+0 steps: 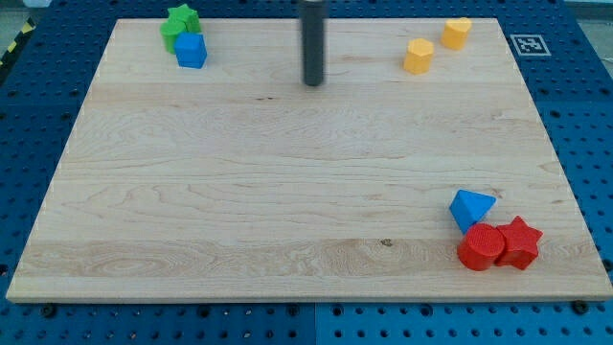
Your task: Move the hexagon right to the blue cube
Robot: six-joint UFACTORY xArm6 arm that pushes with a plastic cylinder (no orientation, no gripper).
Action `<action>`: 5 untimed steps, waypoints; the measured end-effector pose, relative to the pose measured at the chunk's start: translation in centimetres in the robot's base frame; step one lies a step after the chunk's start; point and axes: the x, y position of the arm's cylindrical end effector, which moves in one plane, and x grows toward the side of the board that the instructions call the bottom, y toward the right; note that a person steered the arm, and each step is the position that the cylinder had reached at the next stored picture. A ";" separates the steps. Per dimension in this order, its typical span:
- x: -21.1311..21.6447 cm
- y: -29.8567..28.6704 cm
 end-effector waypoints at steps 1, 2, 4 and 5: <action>1.9 10.0; 2.3 19.5; -4.3 23.0; -4.3 22.7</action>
